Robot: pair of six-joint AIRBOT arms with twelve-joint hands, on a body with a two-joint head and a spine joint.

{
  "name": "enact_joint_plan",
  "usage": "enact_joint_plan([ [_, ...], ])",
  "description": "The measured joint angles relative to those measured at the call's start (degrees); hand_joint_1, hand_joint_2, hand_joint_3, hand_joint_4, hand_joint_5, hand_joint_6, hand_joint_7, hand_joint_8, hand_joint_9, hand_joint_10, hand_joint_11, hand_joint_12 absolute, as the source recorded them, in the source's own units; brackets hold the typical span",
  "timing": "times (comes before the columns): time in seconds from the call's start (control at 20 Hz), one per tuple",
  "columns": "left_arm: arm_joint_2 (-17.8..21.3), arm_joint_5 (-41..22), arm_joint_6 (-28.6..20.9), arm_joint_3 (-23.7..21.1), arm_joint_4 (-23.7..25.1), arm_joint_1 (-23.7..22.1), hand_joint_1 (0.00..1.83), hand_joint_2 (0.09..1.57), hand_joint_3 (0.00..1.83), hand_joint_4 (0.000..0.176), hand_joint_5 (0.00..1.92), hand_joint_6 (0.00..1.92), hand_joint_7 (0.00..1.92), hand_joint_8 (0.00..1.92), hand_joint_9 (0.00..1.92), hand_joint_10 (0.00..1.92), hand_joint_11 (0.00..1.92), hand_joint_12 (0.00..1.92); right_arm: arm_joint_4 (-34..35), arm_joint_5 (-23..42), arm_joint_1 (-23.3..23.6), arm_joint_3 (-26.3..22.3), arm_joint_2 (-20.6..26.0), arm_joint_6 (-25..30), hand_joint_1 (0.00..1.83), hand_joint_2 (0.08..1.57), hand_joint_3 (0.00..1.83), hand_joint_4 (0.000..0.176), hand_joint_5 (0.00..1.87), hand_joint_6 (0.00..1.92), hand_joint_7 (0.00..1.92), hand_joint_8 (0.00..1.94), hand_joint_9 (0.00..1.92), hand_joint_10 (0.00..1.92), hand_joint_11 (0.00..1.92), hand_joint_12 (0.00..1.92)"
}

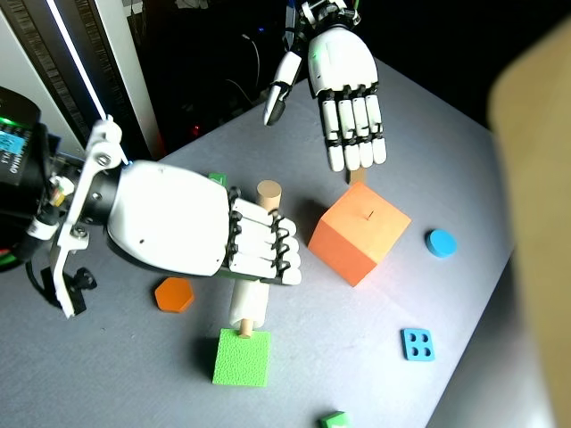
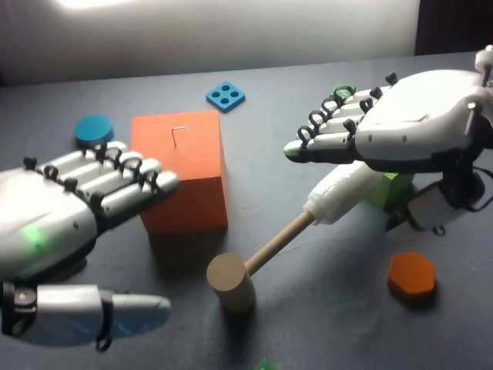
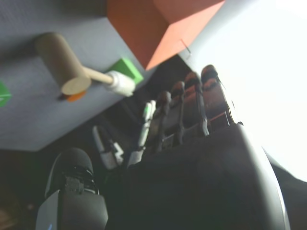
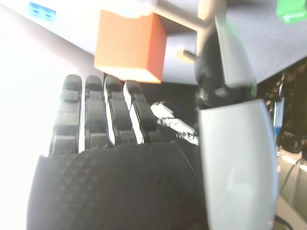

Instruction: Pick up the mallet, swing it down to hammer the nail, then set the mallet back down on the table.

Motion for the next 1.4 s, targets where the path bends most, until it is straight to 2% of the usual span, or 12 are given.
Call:
enact_joint_plan([
  [0.15,-1.2,-0.7,-2.2,2.1,2.1,0.5,0.00,1.11,0.03,0.000,0.00,0.00,0.00,0.00,0.00,0.00,0.00,0.00,-8.9,-1.7,0.4,1.4,-2.5,7.7,1.38,1.01,0.00,0.000,0.00,0.00,0.00,0.00,0.00,0.00,0.00,0.00],
  [0.25,-2.6,-1.7,-4.1,3.9,3.5,0.5,0.00,1.11,0.02,0.000,0.00,0.00,0.00,0.00,0.00,0.00,0.00,0.00,-21.0,-4.2,0.4,2.4,-5.4,19.5,1.45,1.03,0.00,0.000,0.00,0.00,0.00,0.00,0.00,0.00,0.00,0.00],
  [0.35,-3.7,-1.9,-5.0,4.7,3.8,0.5,0.00,1.11,0.02,0.000,0.00,0.00,0.00,0.00,0.00,0.00,0.00,0.00,-24.2,-5.6,0.6,4.2,-7.9,24.3,1.52,1.06,0.01,0.000,0.00,0.00,0.00,0.00,0.00,0.00,0.00,0.00],
  [0.5,-4.2,-2.5,-5.2,5.3,4.5,0.4,0.00,1.12,0.02,0.000,0.00,0.00,0.00,0.00,0.00,0.00,0.00,0.00,-24.1,-8.5,0.8,5.5,-10.2,26.8,1.50,1.05,0.00,0.000,0.00,0.00,0.00,0.00,0.00,0.00,0.00,0.00],
  [0.9,-5.6,-2.7,-5.2,7.5,4.9,0.3,0.00,1.15,0.02,0.000,0.00,0.00,0.00,0.00,0.00,0.00,0.00,0.00,-24.1,-11.1,0.7,7.1,-13.4,28.6,1.47,1.05,0.00,0.000,0.00,0.00,0.00,0.00,0.00,0.00,0.00,0.00],
  [1.2,-7.5,-2.2,-4.2,9.6,5.3,-0.2,0.00,1.16,0.02,0.000,0.02,0.01,0.00,0.00,0.00,0.00,0.00,0.00,-26.5,-10.0,-1.6,11.4,-17.8,30.6,1.39,1.03,0.00,0.000,0.00,0.00,0.00,0.00,0.00,0.00,0.00,0.00],
  [1.25,-7.6,-2.1,-4.1,10.2,5.3,-0.2,0.00,1.17,0.02,0.000,0.01,0.00,0.00,0.00,0.00,0.00,0.00,0.00,-26.0,-9.8,-2.6,13.1,-19.5,30.8,1.40,1.04,0.00,0.000,0.00,0.00,0.00,0.00,0.00,0.00,0.00,0.00],
  [1.4,-8.1,-1.7,-4.1,10.9,4.8,-0.2,0.00,1.17,0.02,0.000,0.01,0.00,0.00,0.00,0.00,0.00,0.00,0.00,-26.0,-9.3,-3.2,15.4,-20.7,31.3,1.42,1.04,0.00,0.000,0.00,0.00,0.00,0.00,0.00,0.00,0.00,0.00],
])
